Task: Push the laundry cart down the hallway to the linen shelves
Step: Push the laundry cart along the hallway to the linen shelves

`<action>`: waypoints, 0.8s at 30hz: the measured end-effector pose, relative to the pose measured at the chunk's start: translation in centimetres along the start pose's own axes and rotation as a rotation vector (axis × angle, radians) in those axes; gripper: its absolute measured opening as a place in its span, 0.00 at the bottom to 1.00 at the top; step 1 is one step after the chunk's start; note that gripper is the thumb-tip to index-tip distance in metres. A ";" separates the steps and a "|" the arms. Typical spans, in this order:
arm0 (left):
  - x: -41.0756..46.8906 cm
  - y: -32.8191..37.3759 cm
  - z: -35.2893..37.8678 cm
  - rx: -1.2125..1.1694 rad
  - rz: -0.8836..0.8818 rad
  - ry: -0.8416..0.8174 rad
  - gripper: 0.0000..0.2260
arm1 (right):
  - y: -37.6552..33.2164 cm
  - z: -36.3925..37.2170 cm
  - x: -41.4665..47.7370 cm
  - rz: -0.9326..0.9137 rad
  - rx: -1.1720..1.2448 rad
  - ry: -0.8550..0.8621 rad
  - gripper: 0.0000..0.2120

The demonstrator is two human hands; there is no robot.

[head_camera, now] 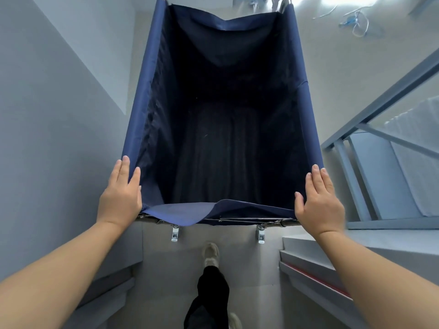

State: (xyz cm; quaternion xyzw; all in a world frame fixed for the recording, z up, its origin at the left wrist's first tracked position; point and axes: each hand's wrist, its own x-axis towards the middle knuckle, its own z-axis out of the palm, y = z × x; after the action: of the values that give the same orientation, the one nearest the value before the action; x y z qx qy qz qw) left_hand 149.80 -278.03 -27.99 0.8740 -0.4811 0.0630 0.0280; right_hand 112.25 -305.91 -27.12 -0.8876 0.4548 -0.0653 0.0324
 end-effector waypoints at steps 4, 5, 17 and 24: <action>3.6 0.2 0.4 -0.011 0.013 -0.012 0.19 | -0.1 -0.5 2.7 0.030 -0.030 -0.031 0.28; 4.5 0.3 0.5 -0.016 0.013 -0.016 0.19 | -0.1 -0.6 3.5 0.028 -0.054 -0.043 0.29; 13.9 2.4 0.7 -0.125 -0.001 -0.070 0.26 | 0.9 -1.2 11.8 0.088 -0.203 -0.166 0.34; 18.5 3.9 1.3 -0.028 0.041 -0.101 0.28 | 1.5 -0.9 15.5 0.140 -0.223 -0.163 0.36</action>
State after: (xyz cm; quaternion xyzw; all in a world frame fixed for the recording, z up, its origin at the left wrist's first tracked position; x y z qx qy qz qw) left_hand 156.45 -295.76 -26.79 0.8656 -0.5004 0.0128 0.0144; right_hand 119.89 -319.37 -25.05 -0.8542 0.5157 0.0605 -0.0251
